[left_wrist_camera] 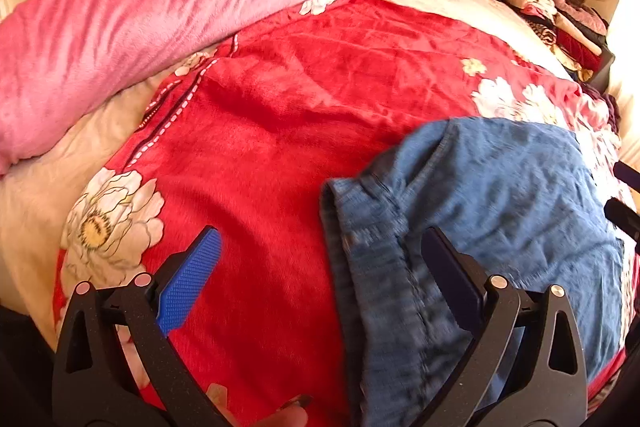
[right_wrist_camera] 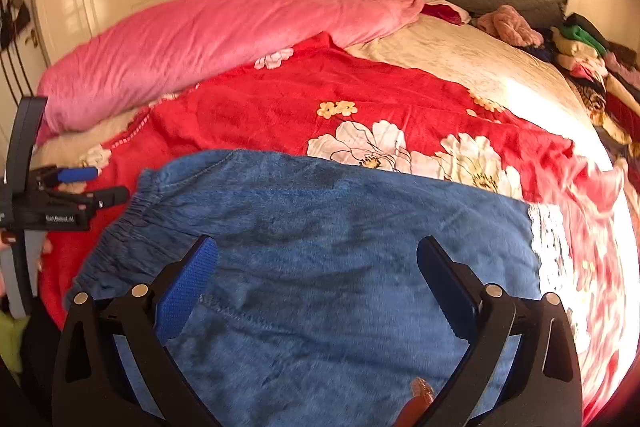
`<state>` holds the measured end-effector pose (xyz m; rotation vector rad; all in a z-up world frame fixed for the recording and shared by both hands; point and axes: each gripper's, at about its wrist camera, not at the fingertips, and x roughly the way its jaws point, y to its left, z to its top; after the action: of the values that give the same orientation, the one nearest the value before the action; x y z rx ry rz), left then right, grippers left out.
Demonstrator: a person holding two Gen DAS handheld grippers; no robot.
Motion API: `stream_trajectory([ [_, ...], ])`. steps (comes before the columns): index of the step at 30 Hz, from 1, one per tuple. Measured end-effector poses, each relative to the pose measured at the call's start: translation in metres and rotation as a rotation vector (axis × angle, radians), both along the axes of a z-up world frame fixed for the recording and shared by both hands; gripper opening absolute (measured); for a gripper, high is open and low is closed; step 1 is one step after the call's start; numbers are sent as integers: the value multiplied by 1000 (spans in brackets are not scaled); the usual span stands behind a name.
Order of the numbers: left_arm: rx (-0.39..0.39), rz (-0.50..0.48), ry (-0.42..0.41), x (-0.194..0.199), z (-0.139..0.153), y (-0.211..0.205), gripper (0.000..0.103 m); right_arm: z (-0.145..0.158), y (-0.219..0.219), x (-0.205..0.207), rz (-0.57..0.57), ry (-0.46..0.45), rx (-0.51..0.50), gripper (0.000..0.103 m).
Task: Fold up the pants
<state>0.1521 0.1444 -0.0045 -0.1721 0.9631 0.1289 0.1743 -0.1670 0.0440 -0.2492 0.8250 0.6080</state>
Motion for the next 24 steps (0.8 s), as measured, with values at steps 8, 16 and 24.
stream_trajectory([
  [8, 2, -42, 47, 34, -18, -2, 94, -14, 35, 37, 78, 21, -50, 99],
  [16, -18, -120, 20, 46, -31, -5, 61, -29, 70, 80, 122, 24, -131, 99],
  [24, -63, -208, -108, 22, -6, -8, 28, -49, 90, 92, 207, 12, -258, 99],
])
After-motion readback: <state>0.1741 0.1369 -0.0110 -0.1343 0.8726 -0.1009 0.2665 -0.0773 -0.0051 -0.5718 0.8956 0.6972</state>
